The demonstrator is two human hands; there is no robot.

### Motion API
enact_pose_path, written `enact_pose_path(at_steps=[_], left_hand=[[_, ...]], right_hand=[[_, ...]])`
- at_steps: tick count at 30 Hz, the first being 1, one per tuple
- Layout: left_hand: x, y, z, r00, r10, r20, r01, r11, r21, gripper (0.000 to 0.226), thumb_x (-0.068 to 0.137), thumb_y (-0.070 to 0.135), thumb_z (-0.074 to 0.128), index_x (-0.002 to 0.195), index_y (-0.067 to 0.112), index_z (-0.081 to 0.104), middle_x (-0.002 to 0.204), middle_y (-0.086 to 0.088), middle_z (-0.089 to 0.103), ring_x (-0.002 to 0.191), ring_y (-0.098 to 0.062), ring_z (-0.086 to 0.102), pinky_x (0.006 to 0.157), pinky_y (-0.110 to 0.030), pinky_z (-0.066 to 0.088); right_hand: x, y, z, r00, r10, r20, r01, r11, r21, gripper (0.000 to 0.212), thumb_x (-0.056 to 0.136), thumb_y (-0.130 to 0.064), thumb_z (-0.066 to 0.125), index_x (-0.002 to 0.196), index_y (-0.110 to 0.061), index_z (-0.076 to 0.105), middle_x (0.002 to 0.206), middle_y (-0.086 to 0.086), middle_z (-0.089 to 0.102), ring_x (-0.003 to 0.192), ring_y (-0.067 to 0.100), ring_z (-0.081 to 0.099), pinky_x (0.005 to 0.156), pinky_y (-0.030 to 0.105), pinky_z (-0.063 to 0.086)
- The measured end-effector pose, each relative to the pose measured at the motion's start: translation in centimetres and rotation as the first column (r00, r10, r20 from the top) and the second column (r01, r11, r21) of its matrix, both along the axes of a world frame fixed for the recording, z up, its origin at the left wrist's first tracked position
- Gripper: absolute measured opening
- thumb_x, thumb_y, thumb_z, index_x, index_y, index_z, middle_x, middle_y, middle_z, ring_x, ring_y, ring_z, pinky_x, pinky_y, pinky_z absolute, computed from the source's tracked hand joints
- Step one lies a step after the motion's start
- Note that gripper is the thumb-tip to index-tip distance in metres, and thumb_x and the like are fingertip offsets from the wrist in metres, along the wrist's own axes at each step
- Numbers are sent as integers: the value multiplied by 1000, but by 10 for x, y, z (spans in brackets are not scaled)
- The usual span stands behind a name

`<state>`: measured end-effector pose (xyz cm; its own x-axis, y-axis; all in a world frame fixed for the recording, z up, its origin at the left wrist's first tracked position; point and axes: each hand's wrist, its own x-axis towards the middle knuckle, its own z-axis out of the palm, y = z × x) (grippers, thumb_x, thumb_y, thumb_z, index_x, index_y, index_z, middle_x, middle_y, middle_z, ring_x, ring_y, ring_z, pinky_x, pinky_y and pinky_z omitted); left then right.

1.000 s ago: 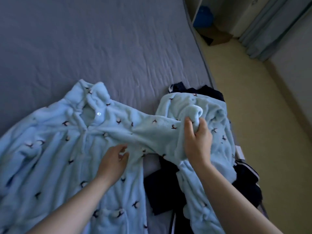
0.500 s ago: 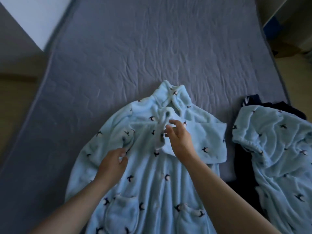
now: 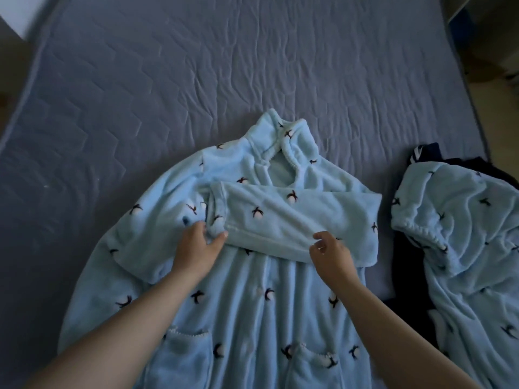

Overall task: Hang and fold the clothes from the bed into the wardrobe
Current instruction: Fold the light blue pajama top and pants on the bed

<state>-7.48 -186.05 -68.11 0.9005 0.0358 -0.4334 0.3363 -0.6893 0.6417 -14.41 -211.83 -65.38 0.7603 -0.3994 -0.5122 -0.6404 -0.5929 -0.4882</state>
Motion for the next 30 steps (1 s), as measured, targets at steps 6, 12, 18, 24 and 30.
enact_pose_path(at_steps=[6,12,18,24,30], left_hand=[[46,-38,-39,999,22,42,-24,998,50,45,79,46,70,102,9,58,101,-11,60,99,-31,57,74,-31,38],[63,-58,-69,993,110,48,-116,982,150,46,76,45,74,79,2,60,88,-16,65,86,-33,62,65,-30,39],[50,-54,-63,991,130,21,-129,991,-34,43,70,36,62,72,-6,58,75,-20,57,77,-31,57,63,-33,37],[14,-3,-59,996,-71,-52,71,998,-2,41,70,28,74,61,-5,52,64,-20,57,61,-29,54,52,-29,37],[42,-20,-60,938,166,-306,-251,931,-265,32,63,31,83,74,5,67,74,-11,69,75,-26,67,69,-36,57]], right_hand=[[6,-32,-41,993,121,15,-118,984,-130,40,90,-18,58,130,-17,54,127,6,51,112,25,51,88,31,44],[10,-35,-73,993,107,51,-100,986,-130,46,87,-20,62,132,-17,52,128,5,47,114,24,48,84,29,43],[-4,-38,-78,986,156,55,-143,971,-190,48,86,-25,65,131,-16,50,129,6,47,116,26,46,88,34,46],[-11,-32,-79,894,433,-115,-440,800,-409,51,85,-45,63,130,-28,47,125,-3,49,118,22,45,100,36,33],[2,-31,-79,843,517,-150,-534,768,-354,6,88,-24,56,93,-23,52,87,-7,58,74,18,56,84,32,40]])
